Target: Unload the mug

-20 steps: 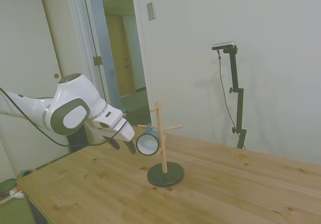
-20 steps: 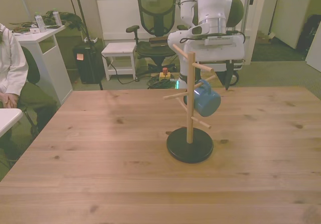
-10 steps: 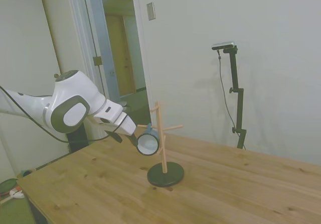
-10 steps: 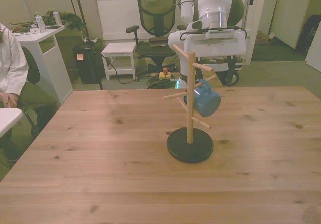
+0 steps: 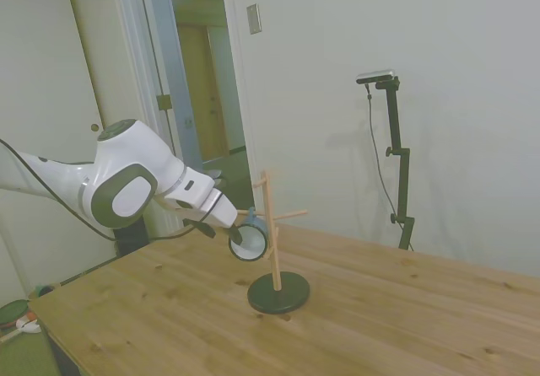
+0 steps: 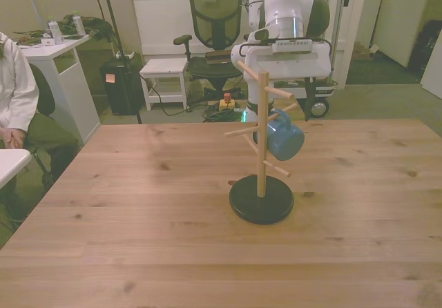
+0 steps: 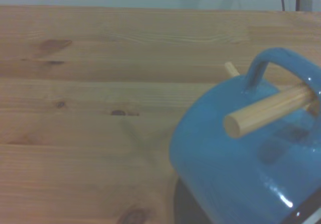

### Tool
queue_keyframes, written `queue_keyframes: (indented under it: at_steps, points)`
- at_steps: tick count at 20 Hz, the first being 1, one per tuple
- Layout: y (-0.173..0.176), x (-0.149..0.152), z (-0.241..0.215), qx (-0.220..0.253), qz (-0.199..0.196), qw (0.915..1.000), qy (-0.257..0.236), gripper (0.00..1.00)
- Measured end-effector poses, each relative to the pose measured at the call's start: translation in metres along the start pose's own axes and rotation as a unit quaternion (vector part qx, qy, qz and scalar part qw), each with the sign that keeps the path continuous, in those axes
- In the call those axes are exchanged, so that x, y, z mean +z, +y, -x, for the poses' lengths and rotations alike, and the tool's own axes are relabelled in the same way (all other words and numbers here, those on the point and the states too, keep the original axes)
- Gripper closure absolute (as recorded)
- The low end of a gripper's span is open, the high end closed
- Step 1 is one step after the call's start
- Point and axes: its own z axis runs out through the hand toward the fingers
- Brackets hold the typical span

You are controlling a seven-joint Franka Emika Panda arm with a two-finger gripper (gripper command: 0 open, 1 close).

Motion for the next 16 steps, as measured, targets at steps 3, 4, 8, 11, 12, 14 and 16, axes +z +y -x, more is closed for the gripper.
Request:
queue_keyframes:
  at_steps: [3, 4, 8, 11, 12, 14, 16]
  points:
    - [-0.008, 0.031, -0.013, -0.01, 0.005, 0.9999, -0.01, 0.0]
    - [-0.009, 0.031, -0.013, -0.013, 0.004, 0.9998, -0.01, 0.0]
    - [-0.016, 0.034, -0.006, -0.044, -0.004, 0.9988, -0.021, 0.0]
    - [-0.019, 0.037, -0.002, -0.065, -0.007, 0.9976, -0.023, 0.0]
    - [-0.02, 0.038, -0.001, -0.069, -0.009, 0.9973, -0.02, 0.0]
    - [-0.02, 0.039, 0.0, -0.075, -0.012, 0.997, -0.017, 1.0]
    - [-0.02, 0.039, 0.002, -0.082, -0.013, 0.9965, -0.015, 1.0]
